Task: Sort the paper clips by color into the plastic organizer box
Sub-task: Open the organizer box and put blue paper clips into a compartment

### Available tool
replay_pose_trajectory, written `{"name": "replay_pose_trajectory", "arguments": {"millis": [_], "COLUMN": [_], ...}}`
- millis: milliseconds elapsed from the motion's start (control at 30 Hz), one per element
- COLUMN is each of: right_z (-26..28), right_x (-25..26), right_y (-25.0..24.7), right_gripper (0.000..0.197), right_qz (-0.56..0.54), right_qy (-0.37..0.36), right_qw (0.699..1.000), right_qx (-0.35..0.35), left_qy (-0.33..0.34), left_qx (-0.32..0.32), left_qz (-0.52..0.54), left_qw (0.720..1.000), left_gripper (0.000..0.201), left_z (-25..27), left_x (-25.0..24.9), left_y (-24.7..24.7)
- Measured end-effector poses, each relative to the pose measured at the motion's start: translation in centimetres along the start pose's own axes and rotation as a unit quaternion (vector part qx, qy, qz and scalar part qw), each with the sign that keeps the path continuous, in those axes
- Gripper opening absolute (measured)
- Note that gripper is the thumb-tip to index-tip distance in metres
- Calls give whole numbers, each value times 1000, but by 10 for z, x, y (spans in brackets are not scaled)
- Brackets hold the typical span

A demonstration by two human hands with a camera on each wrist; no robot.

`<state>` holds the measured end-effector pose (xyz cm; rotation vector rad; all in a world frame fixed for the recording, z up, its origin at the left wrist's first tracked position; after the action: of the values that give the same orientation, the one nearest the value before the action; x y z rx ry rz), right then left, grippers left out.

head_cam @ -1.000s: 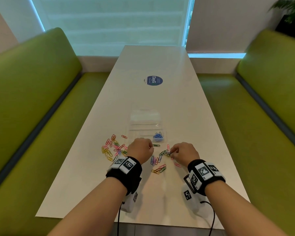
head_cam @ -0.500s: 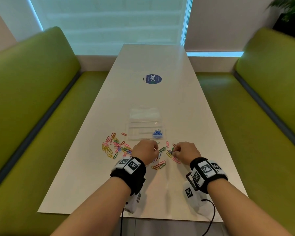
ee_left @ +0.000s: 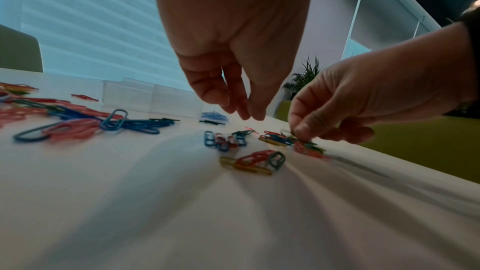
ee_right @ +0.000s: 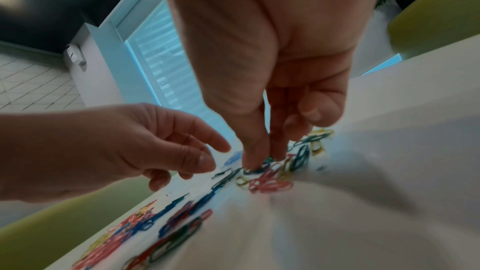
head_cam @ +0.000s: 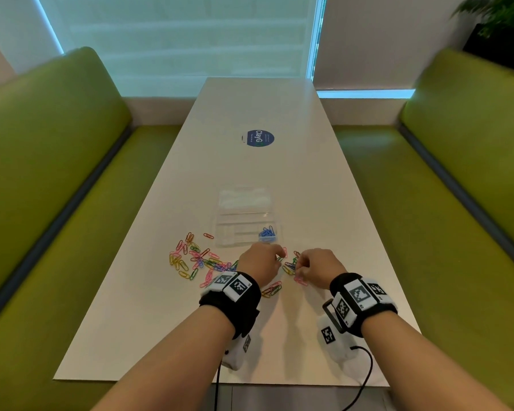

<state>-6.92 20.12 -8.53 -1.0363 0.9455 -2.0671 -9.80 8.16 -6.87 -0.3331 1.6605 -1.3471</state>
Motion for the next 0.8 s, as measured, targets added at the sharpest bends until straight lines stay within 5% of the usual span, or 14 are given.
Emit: {"name": "replay_pose_trajectory", "arguments": {"millis": [500,800], "right_z": [-4,-7], "right_x": [-3,4], "right_y": [-4,-4], "right_gripper": [12,12], "right_qz": [17,-12], "right_qy": [51,1], "right_qw": [998,1000], "right_qx": [-32,-13], "left_qy": [-4,8], "left_qx": [16,10], "left_qz": [-29,-21], "left_qw": [999,1000], "left_gripper": [30,26], "left_z": [-11,-12], "left_x": [4,4], "left_y": [9,5]}}
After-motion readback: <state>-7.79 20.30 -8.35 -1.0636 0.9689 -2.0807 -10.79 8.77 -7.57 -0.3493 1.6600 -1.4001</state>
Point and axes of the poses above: each hand's wrist, its own z-axis away from the middle knuckle, its own y-axis out of the palm, x = y × z, the point moved 9 cm from there along -z, towards the middle knuckle, and after that the axes turned 14 degrees about y, right-handed, at the moved point
